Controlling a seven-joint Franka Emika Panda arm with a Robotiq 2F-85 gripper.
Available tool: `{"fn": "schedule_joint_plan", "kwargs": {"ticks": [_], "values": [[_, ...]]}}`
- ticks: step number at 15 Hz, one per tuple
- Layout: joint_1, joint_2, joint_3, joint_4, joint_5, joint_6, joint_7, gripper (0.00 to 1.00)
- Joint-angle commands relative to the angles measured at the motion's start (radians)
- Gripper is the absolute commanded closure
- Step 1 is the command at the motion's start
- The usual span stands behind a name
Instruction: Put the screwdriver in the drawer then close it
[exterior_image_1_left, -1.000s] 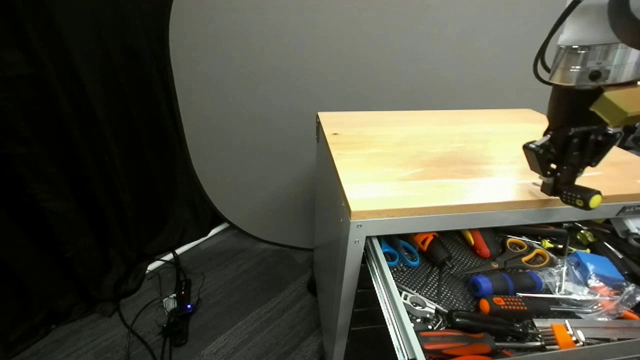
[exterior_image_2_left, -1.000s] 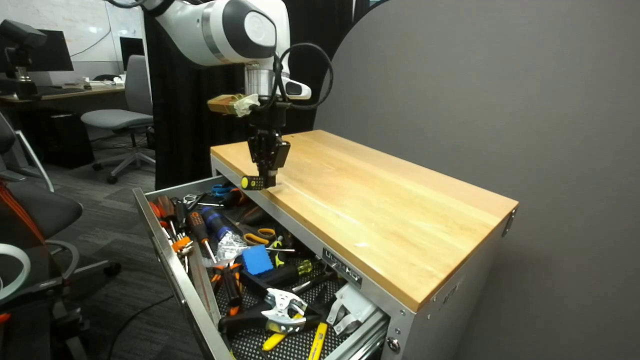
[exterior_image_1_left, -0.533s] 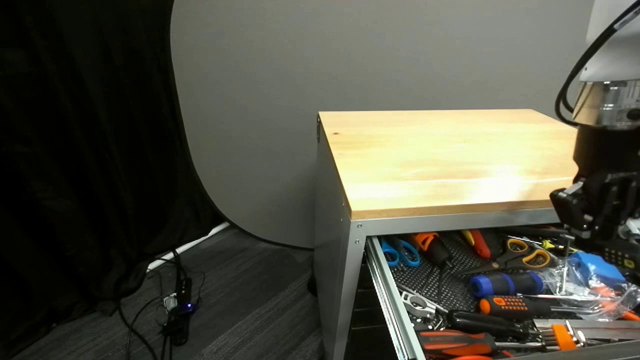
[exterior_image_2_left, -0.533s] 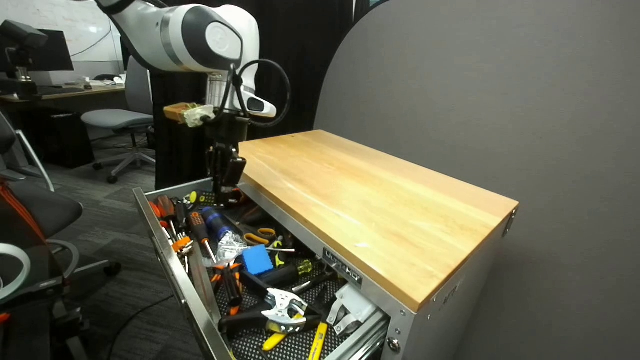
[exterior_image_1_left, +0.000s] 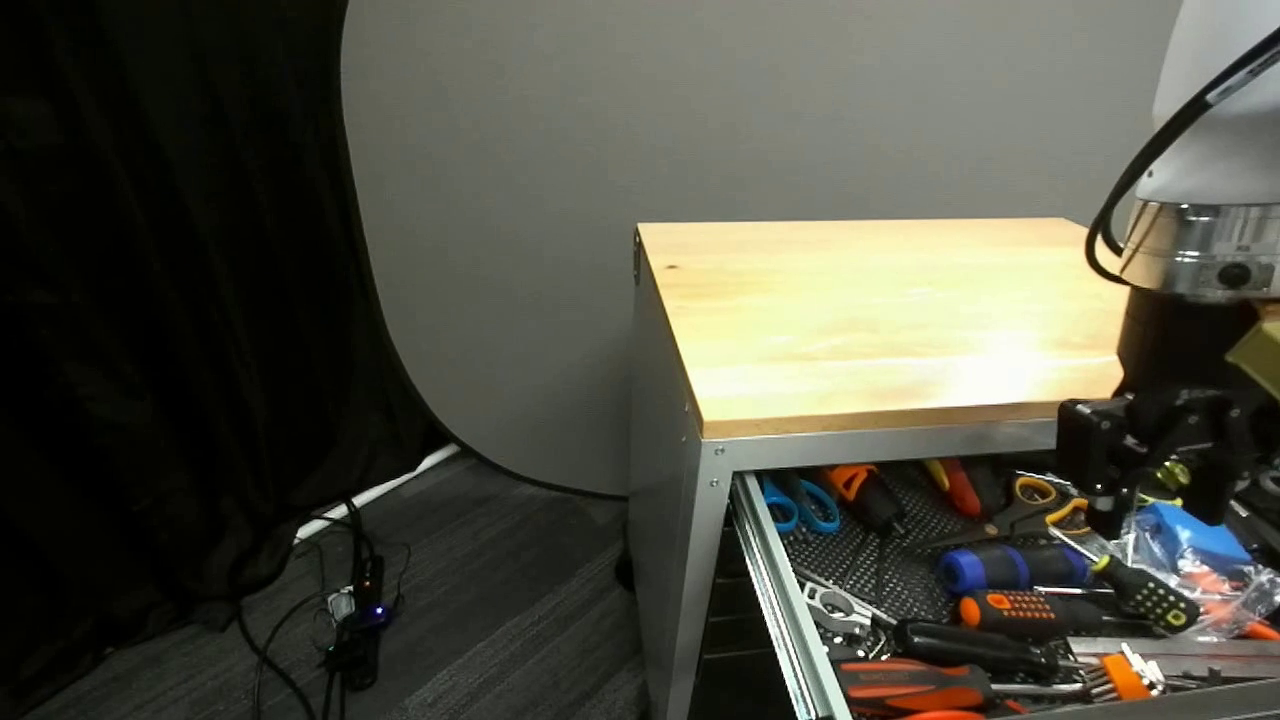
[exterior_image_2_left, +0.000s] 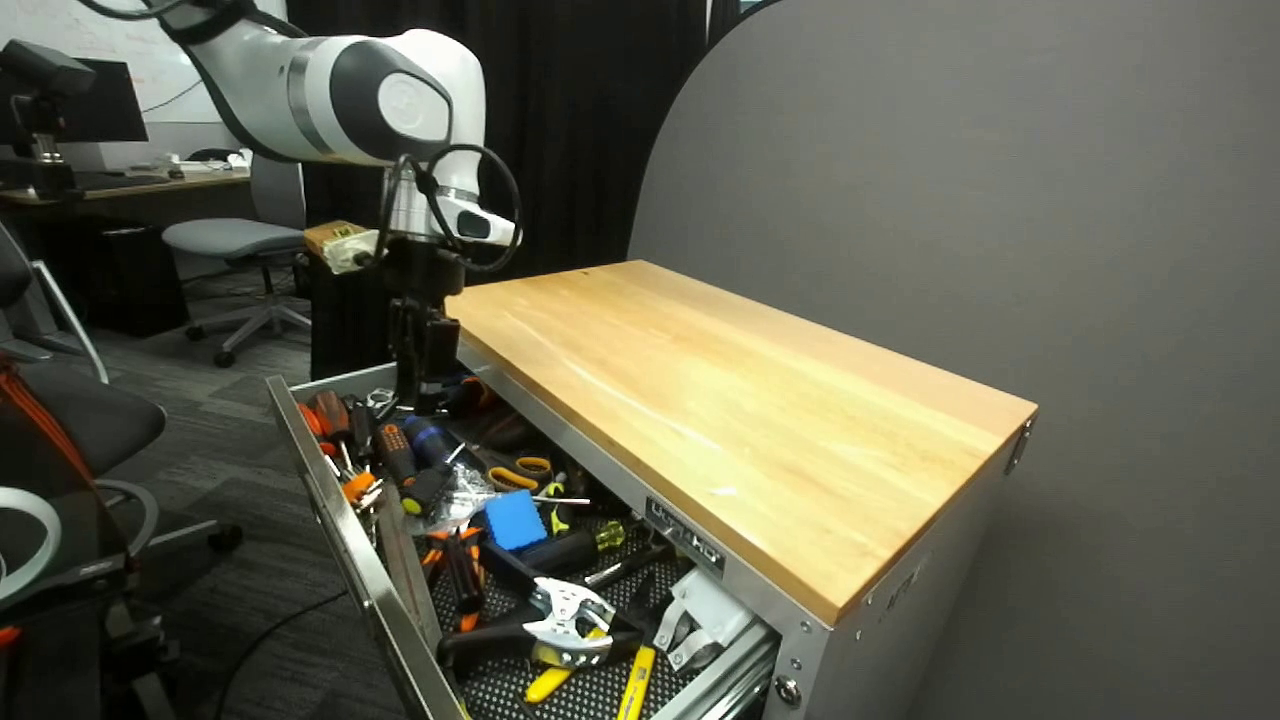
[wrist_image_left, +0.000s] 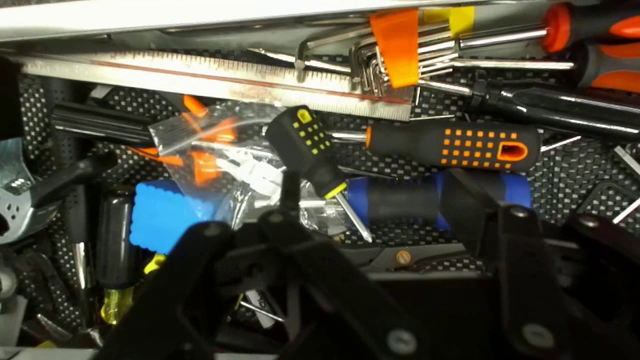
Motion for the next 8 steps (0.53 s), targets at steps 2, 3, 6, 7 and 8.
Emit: {"fn": "schedule_joint_plan", "kwargs": {"ticks": [2,3,6,7,8], "values": [[-0.032,-0.040,0.009,-0.035,0.126,-0.150,-0.062,0.00],[-0.040,-0.044,0.006,-0.049,0.152,-0.165,-0.057,0.00],[-0.060,-0.047,-0.007,-0.108,0.210,-0.194,-0.028,0.00],[-0.065,-0.046,-0.014,-0.127,0.214,-0.200,-0.021,0.00],[-0.070,-0.046,-0.019,-0.143,0.215,-0.202,-0.019,0.00]]}}
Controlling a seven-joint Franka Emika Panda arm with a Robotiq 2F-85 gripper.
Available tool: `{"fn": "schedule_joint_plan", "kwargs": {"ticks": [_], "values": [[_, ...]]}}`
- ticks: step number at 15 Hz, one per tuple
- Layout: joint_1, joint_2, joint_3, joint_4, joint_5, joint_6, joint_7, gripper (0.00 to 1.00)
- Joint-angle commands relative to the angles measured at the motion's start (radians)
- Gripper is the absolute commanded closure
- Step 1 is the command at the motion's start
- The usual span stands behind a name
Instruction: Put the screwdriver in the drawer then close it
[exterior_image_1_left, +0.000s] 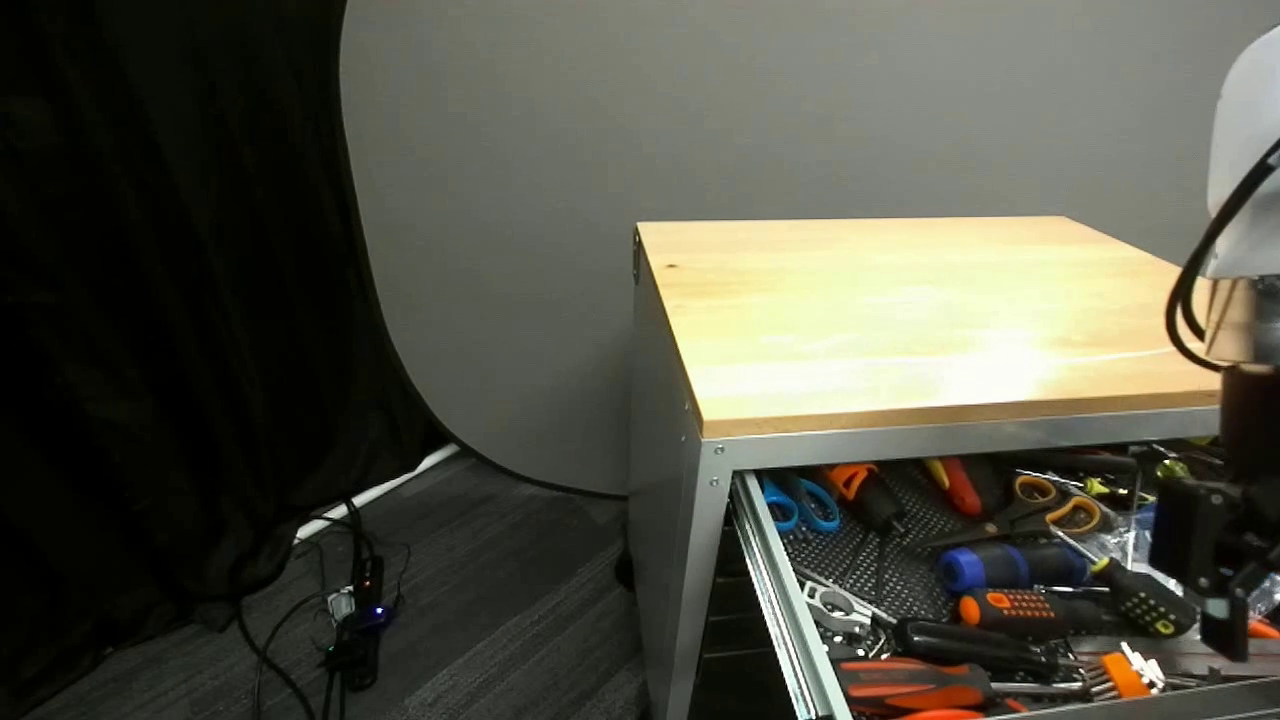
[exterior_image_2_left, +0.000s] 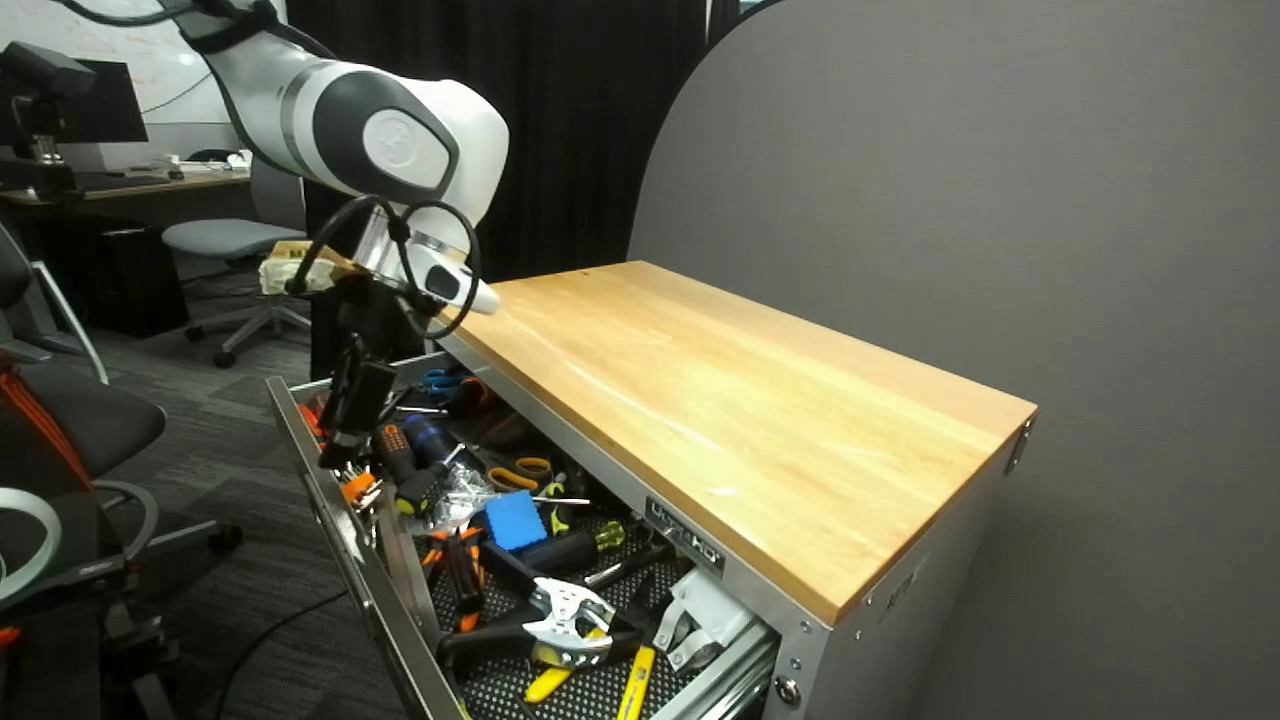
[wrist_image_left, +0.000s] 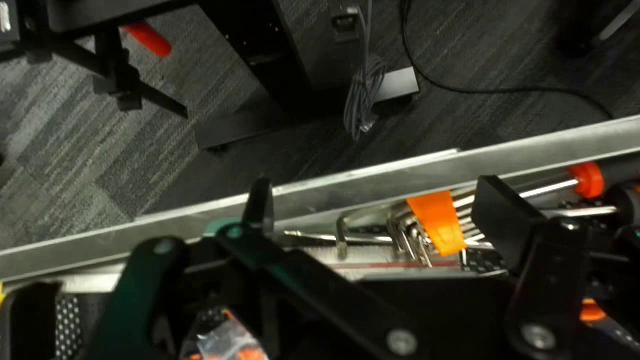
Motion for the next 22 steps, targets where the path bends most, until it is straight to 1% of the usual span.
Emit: {"fn": "schedule_joint_plan", "kwargs": {"ticks": [1,2,3,4,7,11,12,13,16,17,18,19,20,22], "values": [[-0.020,-0.038,-0.016,-0.080,0.030,-0.024,0.015,0.00],[-0.025,-0.037,-0.020,-0.093,0.028,-0.022,0.011,0.00],[-0.029,-0.040,-0.024,-0.106,0.025,-0.018,0.015,0.25],[-0.032,-0.037,-0.027,-0.114,0.024,-0.018,0.012,0.26],[-0.036,-0.037,-0.033,-0.137,0.022,-0.003,0.020,0.51],[-0.031,-0.034,-0.033,-0.153,0.022,0.046,0.041,0.81],[-0.030,-0.035,-0.035,-0.160,0.022,0.075,0.053,0.89],[-0.030,-0.037,-0.036,-0.167,0.027,0.112,0.064,0.94],[-0.028,-0.031,-0.035,-0.178,0.037,0.201,0.093,1.00],[-0.028,-0.033,-0.033,-0.180,0.049,0.236,0.104,0.99],[-0.028,-0.033,-0.032,-0.180,0.064,0.272,0.111,0.97],[-0.025,-0.032,-0.032,-0.181,0.070,0.292,0.123,0.97],[-0.022,-0.032,-0.033,-0.183,0.078,0.320,0.141,0.95],[-0.017,-0.033,-0.038,-0.181,0.071,0.371,0.185,0.95]]}}
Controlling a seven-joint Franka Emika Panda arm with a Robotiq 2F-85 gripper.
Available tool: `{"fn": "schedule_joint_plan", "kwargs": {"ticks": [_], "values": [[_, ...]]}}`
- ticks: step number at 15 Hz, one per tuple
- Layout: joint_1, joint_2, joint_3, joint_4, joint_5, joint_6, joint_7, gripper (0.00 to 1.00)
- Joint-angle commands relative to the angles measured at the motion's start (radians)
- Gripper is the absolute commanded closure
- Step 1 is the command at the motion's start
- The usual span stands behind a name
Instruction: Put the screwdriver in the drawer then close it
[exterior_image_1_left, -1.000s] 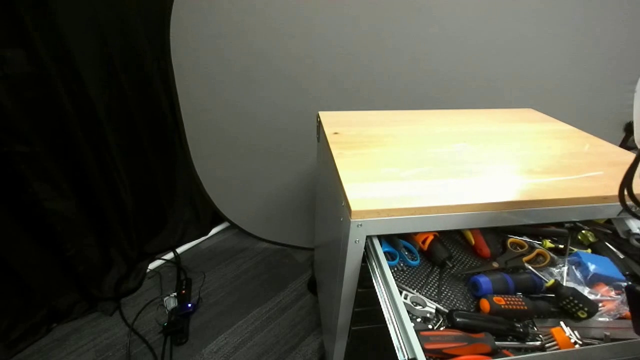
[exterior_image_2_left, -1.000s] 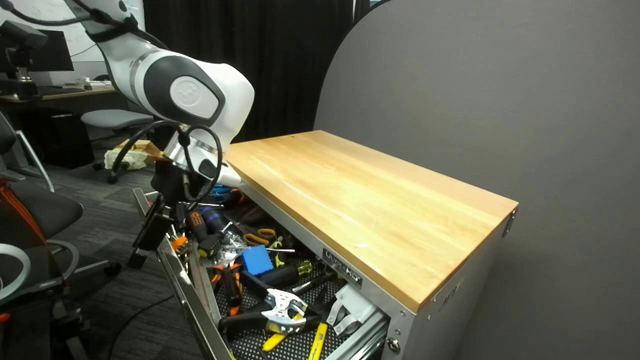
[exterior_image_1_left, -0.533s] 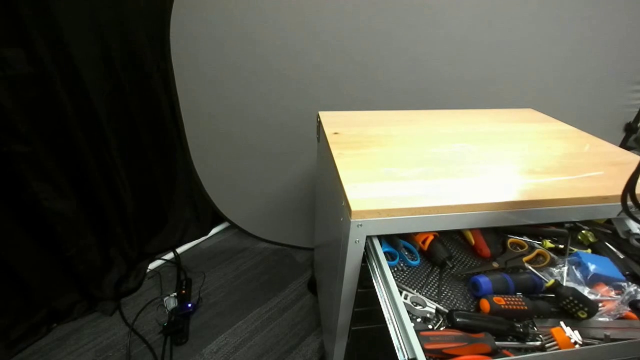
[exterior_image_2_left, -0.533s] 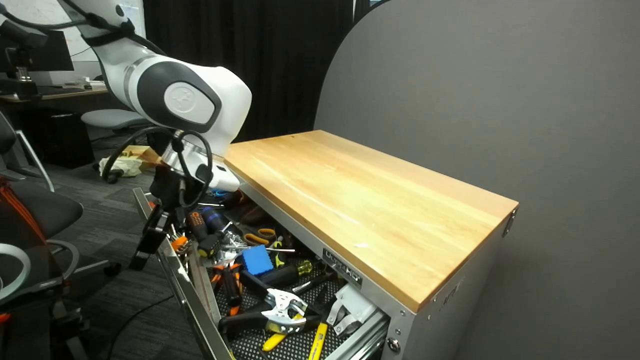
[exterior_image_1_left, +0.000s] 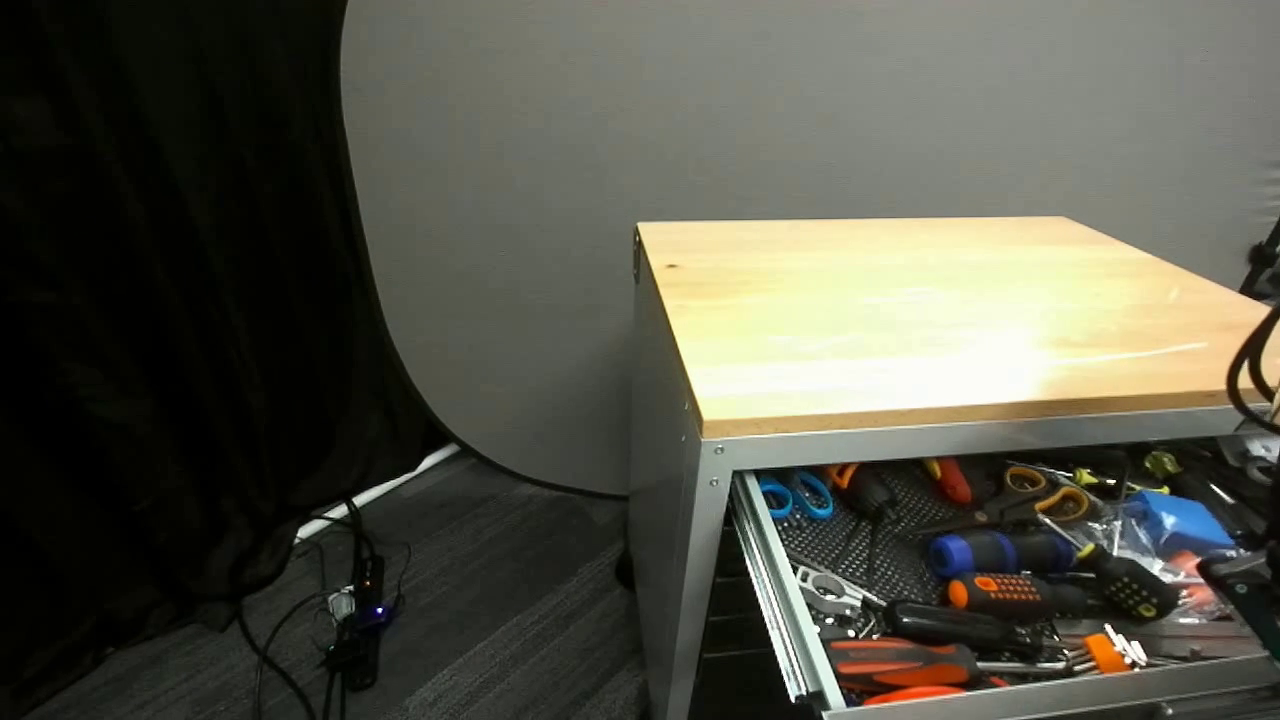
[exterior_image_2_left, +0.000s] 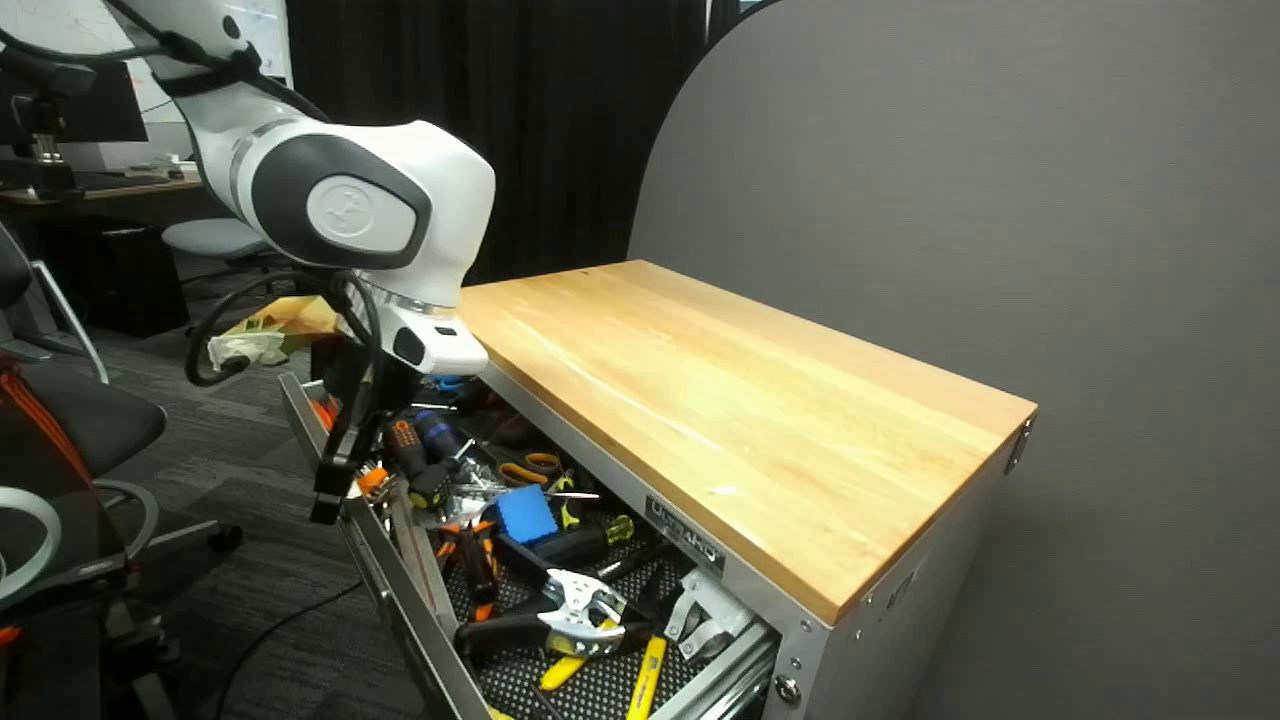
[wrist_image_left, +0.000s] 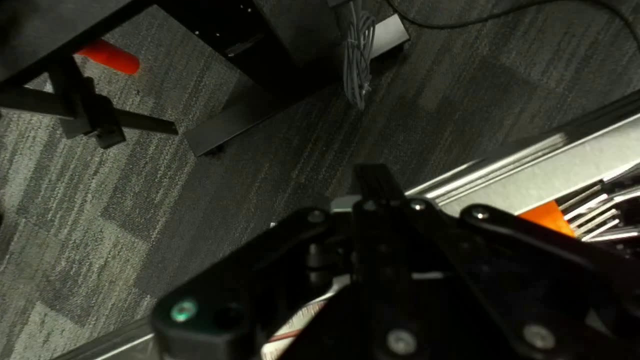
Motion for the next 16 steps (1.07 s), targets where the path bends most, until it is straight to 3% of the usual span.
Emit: {"fn": "schedule_joint_plan", "kwargs": {"ticks": [1,7,16], "values": [[0.019,-0.026,-0.007,-0.014,0.019,0.130,0.076,0.96],[0.047,0.014,-0.022,0.035,-0.028,0.277,0.199,0.96],[0.153,0.109,-0.101,0.152,-0.231,0.424,0.425,0.96]]}}
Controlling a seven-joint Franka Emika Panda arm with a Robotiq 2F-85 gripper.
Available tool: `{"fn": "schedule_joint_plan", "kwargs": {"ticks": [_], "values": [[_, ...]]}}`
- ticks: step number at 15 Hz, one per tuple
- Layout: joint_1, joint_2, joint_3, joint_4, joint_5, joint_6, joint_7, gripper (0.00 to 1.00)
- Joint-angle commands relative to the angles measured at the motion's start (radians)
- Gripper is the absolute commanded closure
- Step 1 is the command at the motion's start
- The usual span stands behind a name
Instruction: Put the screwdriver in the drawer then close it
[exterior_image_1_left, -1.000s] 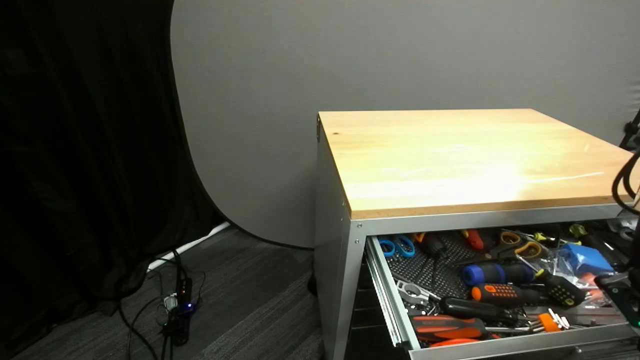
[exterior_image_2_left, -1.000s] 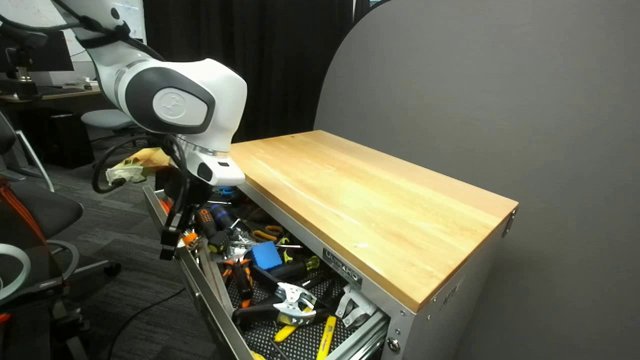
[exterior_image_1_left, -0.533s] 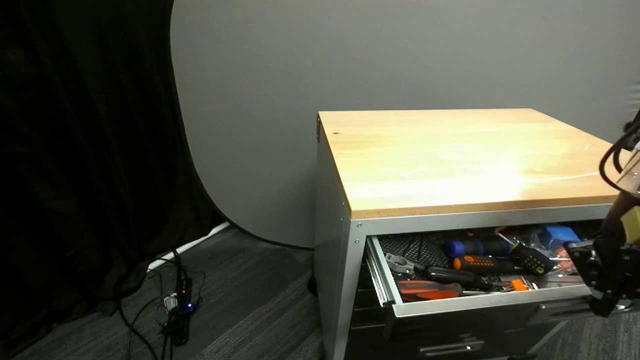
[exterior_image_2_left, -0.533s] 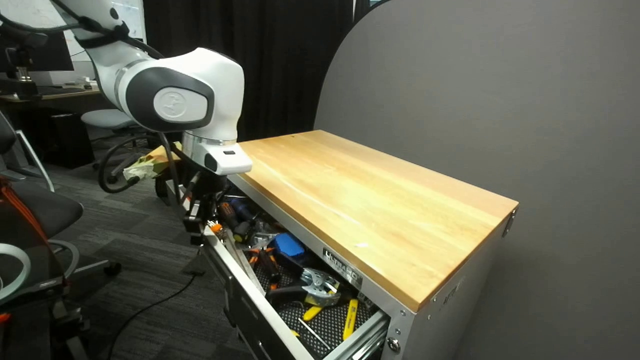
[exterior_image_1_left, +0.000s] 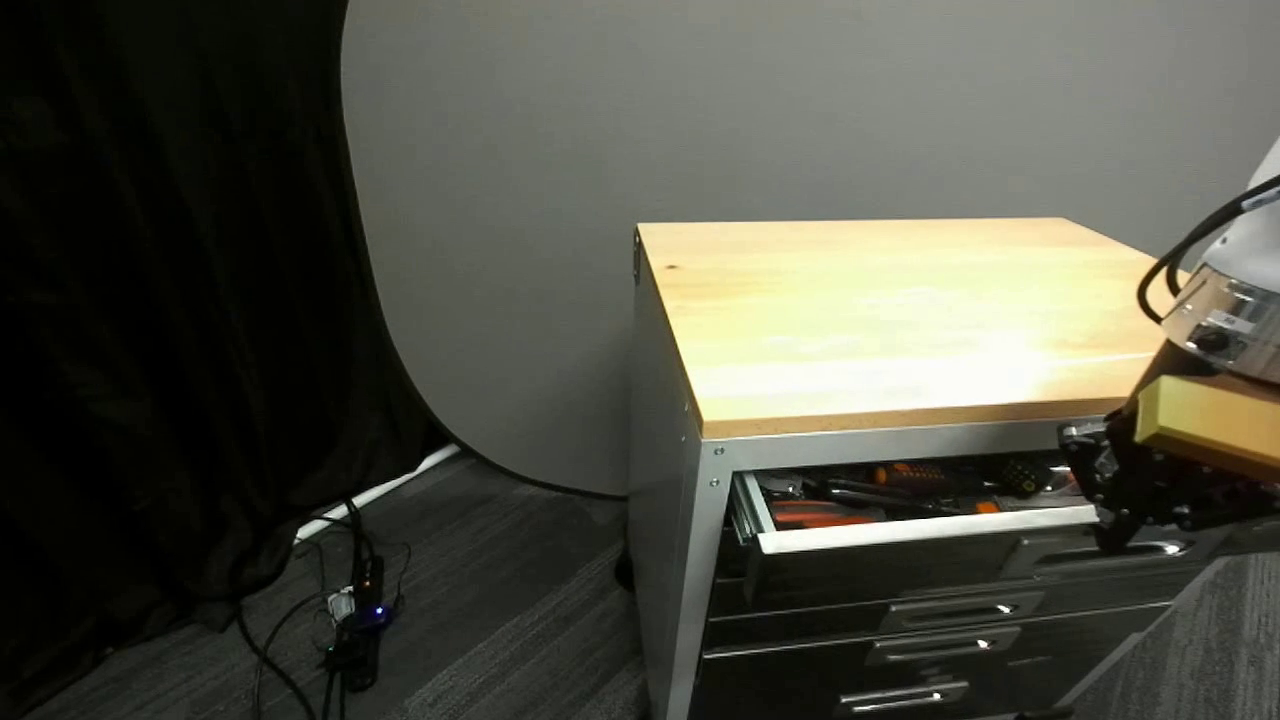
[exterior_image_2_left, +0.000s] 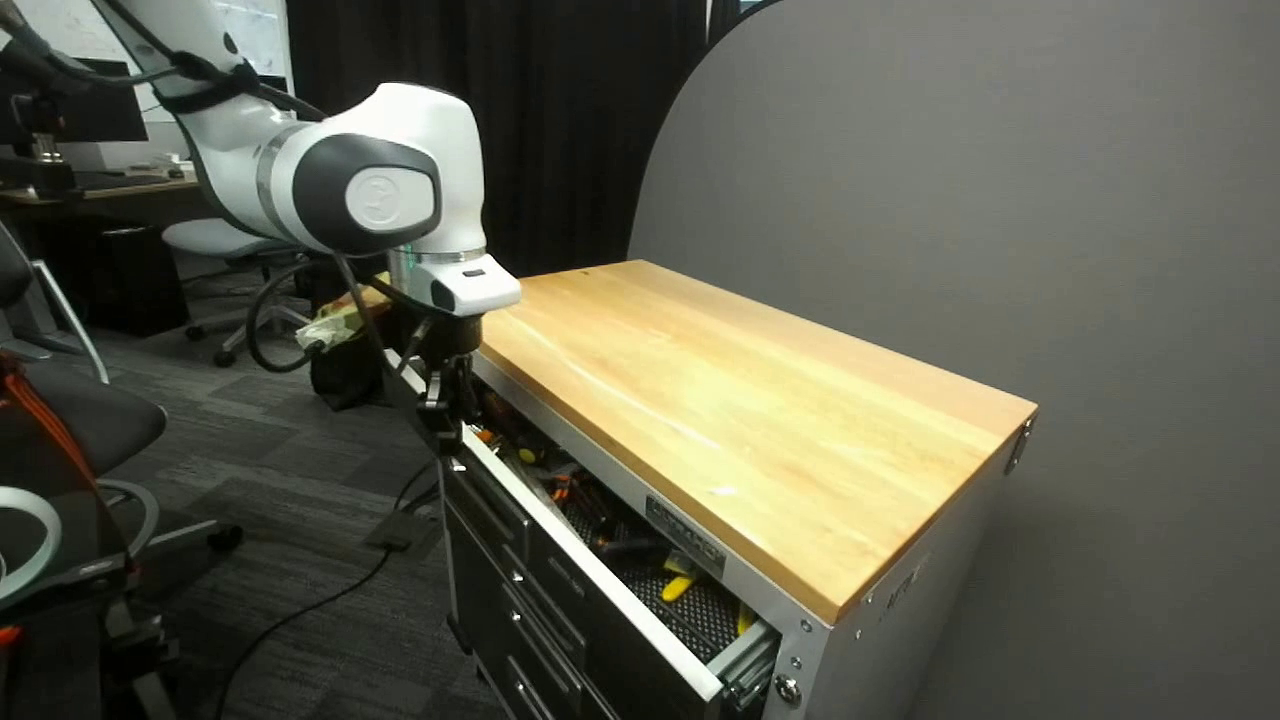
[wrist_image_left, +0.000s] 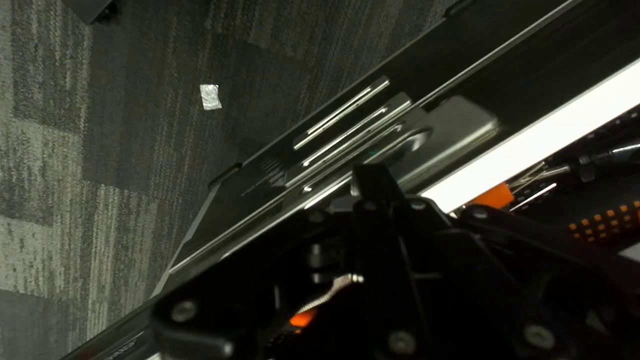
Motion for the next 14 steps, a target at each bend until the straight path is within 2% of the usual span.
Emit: {"fn": "schedule_joint_plan", "kwargs": {"ticks": [1,6,14], "values": [[0.054,0.073,-0.041,0.086,-0.065,0.070,0.074,0.96],[0.135,0.099,-0.110,0.090,-0.169,0.174,0.155,0.96],[0.282,0.053,-0.224,-0.019,-0.283,0.415,0.190,0.96]]}}
